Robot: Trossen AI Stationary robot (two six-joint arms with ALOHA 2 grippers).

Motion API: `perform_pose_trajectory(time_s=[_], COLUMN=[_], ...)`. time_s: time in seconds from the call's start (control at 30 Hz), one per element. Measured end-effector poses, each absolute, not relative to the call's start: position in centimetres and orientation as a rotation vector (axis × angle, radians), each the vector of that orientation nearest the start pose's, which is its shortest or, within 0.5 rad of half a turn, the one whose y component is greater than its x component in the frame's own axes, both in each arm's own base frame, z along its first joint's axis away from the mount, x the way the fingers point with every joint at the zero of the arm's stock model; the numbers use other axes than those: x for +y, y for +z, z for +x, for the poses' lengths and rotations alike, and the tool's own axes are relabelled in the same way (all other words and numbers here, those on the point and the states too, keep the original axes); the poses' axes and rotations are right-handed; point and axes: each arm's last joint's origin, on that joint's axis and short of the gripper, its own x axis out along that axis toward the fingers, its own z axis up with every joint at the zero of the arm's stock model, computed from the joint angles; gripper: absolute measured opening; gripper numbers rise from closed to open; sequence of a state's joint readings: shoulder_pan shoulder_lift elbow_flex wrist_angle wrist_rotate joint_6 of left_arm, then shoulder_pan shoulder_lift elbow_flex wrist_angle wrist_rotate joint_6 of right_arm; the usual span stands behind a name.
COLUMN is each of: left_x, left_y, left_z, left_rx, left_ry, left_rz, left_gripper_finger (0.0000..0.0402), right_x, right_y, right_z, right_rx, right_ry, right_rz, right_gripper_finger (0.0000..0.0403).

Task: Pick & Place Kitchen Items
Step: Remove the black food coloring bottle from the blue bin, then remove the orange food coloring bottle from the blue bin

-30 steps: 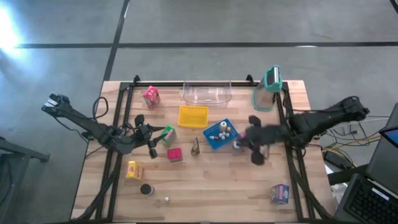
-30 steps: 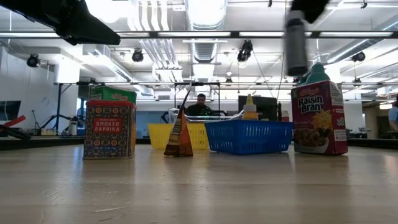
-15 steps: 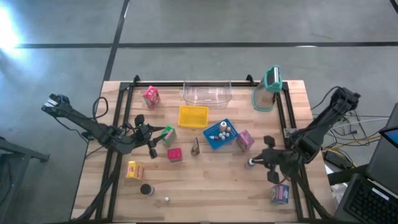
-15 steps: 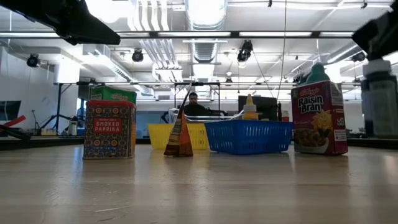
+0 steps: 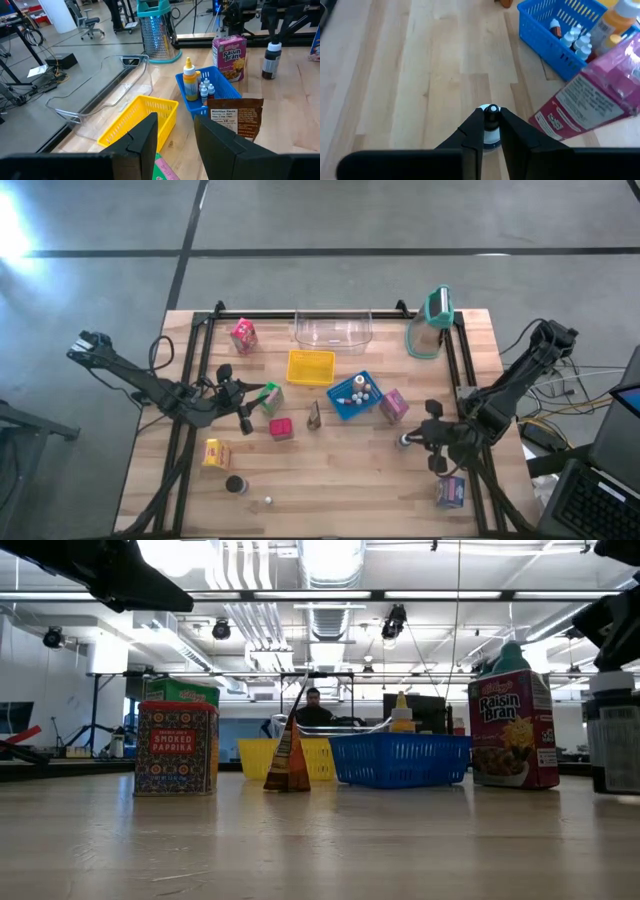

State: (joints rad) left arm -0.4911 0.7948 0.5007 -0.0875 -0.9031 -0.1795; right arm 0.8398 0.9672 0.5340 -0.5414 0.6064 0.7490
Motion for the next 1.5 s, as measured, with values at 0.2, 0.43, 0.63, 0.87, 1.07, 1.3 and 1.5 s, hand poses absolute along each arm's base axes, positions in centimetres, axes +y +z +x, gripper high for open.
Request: perform_pose_trajectory(time_s=[0.2,0.43,0.63,0.87,1.07,1.3,1.5], left_x=[-5.8,-5.8,-5.8,-5.8,-5.8,-5.8,-5.8], left_y=[24.6,24.6,24.6,24.6,24.6,24.6,24.6], left_z=[15.8,15.8,15.8,15.8,15.8,15.8,15.8], left_rx=[0.257,0.257,0.257,0.257,0.257,0.257,0.257], left_ry=[0.431,0.431,0.430,0.430,0.431,0.431,0.431], left_rz=[0.071,0.071,0.071,0.071,0.071,0.071,0.071], left_gripper_finger=[0.0136,0.0136,0.0136,0.0136,0.0136,0.0136,0.0136], right_x=[11.6,11.7,12.1,11.7,10.0,7.3,4.4], right_y=[20.2,20.5,23.8,28.5,30.3,31.1,31.3], right_z=[12.6,12.7,13.4,14.6,15.6,17.1,18.6], right_rx=[0.732,0.729,0.638,0.584,0.583,0.609,0.634], right_ry=[-0.060,-0.051,-0.043,-0.042,-0.076,-0.172,-0.104], right_rz=[0.082,0.064,0.072,-0.013,-0.169,-0.165,-0.188], right_gripper_finger=[0.0104,0.0139,0.0137,0.0114,0.0110,0.0121,0.0103])
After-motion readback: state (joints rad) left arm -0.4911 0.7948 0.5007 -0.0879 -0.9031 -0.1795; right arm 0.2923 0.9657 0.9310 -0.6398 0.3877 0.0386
